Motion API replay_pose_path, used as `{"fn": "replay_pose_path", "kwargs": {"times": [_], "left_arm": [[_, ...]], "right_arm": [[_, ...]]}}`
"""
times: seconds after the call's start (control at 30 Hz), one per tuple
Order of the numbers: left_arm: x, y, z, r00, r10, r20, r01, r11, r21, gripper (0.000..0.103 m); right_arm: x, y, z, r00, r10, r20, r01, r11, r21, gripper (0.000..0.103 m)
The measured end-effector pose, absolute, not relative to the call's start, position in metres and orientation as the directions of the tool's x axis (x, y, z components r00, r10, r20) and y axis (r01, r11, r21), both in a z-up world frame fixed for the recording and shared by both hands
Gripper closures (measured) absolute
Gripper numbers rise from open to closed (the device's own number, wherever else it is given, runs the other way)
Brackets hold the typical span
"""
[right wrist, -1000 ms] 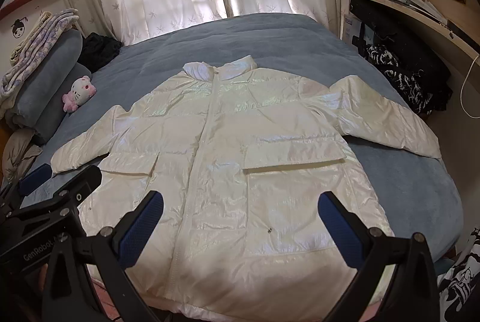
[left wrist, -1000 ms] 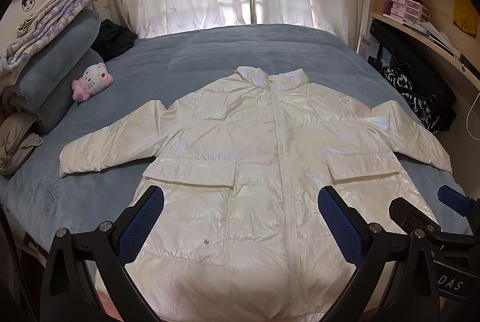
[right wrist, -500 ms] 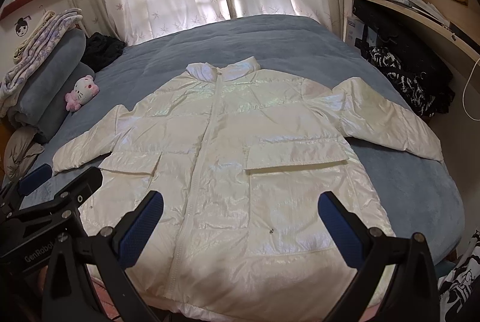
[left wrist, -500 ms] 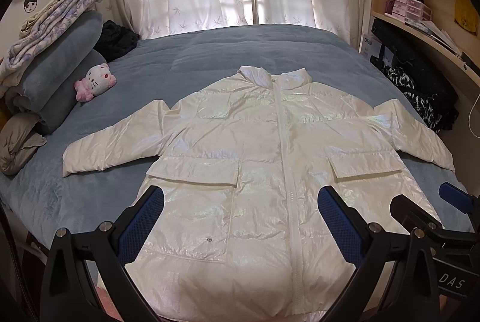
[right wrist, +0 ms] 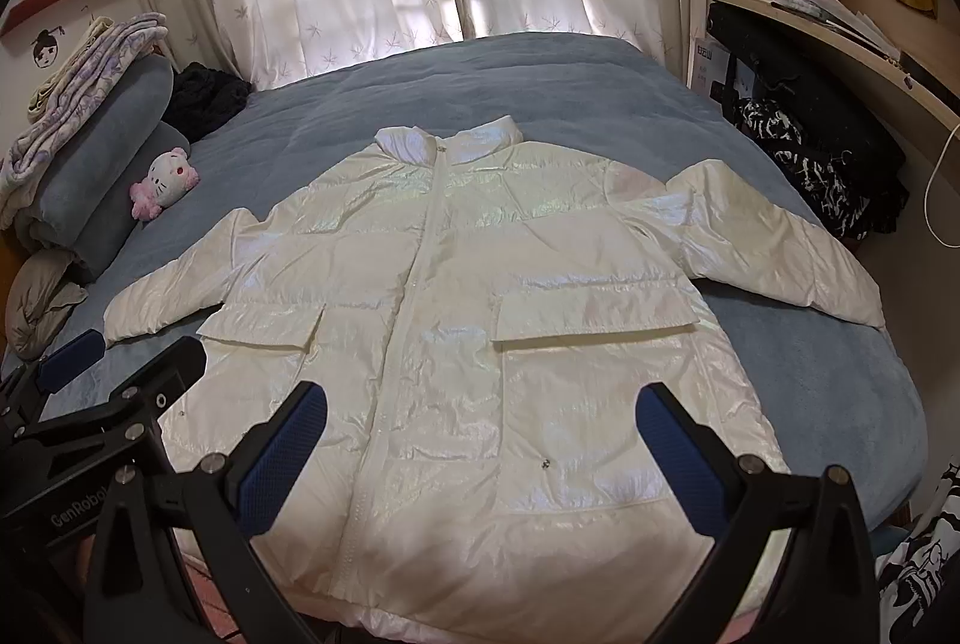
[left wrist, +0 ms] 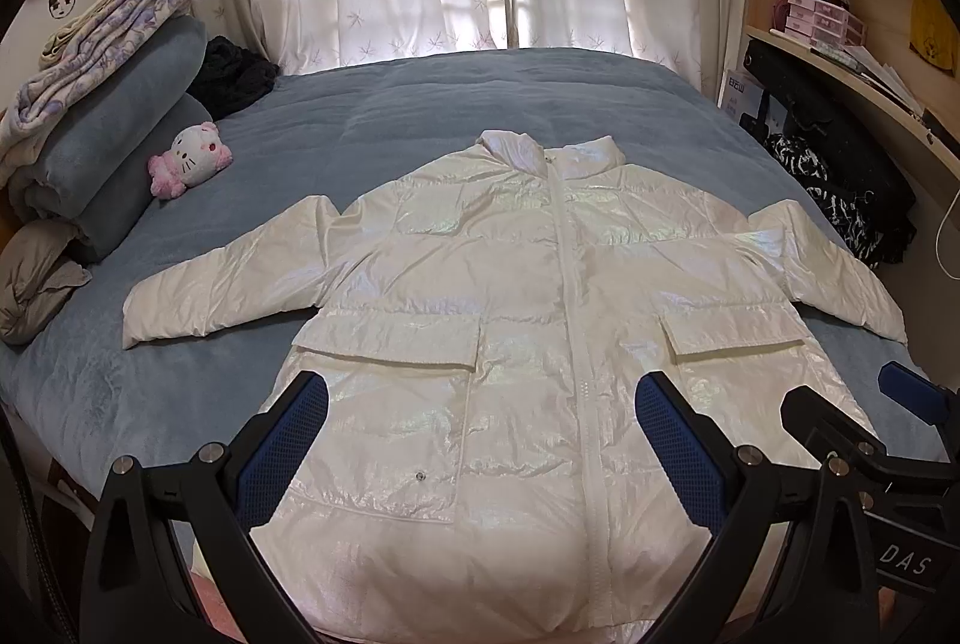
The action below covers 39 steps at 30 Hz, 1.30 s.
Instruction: Fold large clothes
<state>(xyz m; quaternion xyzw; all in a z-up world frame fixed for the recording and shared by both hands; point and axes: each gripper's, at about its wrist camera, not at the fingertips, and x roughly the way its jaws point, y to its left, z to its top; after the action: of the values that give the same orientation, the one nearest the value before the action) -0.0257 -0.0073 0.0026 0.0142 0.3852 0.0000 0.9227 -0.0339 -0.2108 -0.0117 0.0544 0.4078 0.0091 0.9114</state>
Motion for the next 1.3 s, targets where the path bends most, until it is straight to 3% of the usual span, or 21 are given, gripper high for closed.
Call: {"fn": "replay_pose_path", "kwargs": {"times": [1.3], "left_arm": [[-0.009,-0.026,-0.011,0.674,-0.004,-0.739,0.045,0.998,0.035,0.004]], "right_arm": [[-0.026,-0.222,-0.027,0.661,0.061,-0.748,0.034,0.993,0.112,0.0]]}}
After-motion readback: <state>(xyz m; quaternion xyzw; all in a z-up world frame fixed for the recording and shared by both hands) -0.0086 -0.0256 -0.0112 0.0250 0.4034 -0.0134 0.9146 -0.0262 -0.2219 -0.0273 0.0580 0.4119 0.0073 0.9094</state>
